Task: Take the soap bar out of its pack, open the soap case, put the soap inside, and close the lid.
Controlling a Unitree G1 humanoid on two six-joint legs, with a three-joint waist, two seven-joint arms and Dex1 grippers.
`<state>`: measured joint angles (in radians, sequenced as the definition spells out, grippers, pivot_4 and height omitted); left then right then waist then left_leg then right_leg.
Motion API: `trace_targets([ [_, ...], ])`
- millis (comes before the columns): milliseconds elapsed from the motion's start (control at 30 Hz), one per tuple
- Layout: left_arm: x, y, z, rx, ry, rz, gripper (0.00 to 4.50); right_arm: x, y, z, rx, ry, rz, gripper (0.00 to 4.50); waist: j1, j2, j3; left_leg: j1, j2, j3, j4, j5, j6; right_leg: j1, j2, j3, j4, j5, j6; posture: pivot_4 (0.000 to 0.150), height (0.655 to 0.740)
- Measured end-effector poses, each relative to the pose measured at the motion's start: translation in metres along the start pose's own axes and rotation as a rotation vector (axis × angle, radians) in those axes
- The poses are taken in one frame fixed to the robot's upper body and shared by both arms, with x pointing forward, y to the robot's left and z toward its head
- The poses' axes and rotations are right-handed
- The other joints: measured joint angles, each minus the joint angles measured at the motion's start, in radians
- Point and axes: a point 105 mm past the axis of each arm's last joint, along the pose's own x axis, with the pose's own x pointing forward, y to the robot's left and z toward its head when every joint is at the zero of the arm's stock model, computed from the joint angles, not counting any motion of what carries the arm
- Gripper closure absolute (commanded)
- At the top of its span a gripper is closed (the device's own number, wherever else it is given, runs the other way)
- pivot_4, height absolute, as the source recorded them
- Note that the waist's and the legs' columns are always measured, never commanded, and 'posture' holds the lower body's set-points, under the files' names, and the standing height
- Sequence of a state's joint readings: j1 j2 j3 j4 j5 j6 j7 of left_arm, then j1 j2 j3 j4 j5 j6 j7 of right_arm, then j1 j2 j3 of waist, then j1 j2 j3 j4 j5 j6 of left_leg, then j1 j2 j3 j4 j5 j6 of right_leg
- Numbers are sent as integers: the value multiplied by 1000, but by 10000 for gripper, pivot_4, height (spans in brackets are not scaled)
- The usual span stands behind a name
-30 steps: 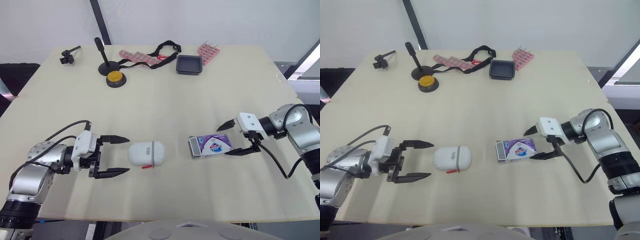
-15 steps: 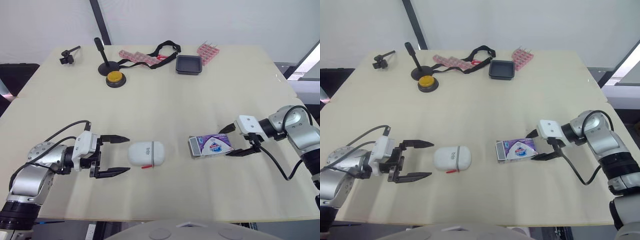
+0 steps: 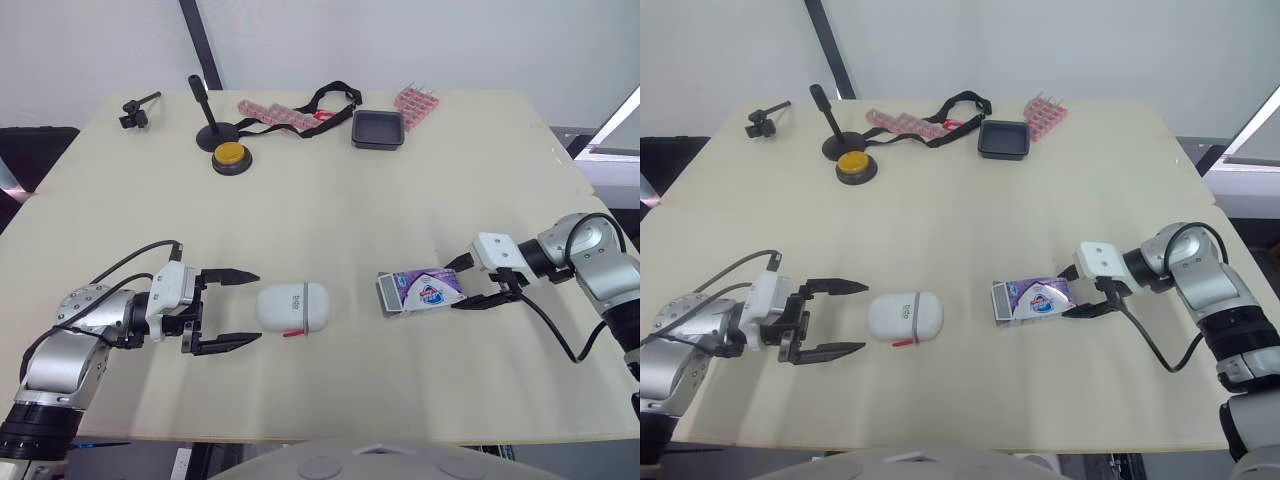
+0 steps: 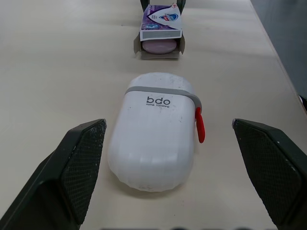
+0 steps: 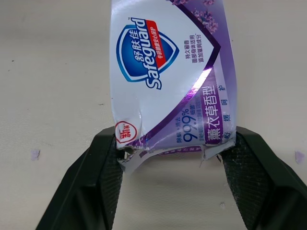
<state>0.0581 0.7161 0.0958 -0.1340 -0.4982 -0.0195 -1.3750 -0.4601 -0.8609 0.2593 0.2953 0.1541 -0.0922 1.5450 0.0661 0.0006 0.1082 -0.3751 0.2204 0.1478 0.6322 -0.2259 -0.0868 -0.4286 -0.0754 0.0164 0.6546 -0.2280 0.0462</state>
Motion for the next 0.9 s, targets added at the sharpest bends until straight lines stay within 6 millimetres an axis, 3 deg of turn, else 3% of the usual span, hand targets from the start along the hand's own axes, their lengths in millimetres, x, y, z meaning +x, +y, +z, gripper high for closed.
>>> trace_targets([
  [233,0,0,0,1,0,1,0,1,1,0,-2,-1,4,12679,0,0,0,0,0,0,0,0,0,0,0,0,0,0,0,1500,7291],
  [367,1,0,0,2,1,-1,0,0,1,2,-5,-8,1,23563,0,0,0,0,0,0,0,0,0,0,0,0,0,0,0,1500,7291],
  [900,4,-1,-2,0,-1,0,0,-2,4,4,6,-4,-8,23563,1,-1,-1,0,0,0,0,0,0,0,0,0,0,0,0,1500,7291],
])
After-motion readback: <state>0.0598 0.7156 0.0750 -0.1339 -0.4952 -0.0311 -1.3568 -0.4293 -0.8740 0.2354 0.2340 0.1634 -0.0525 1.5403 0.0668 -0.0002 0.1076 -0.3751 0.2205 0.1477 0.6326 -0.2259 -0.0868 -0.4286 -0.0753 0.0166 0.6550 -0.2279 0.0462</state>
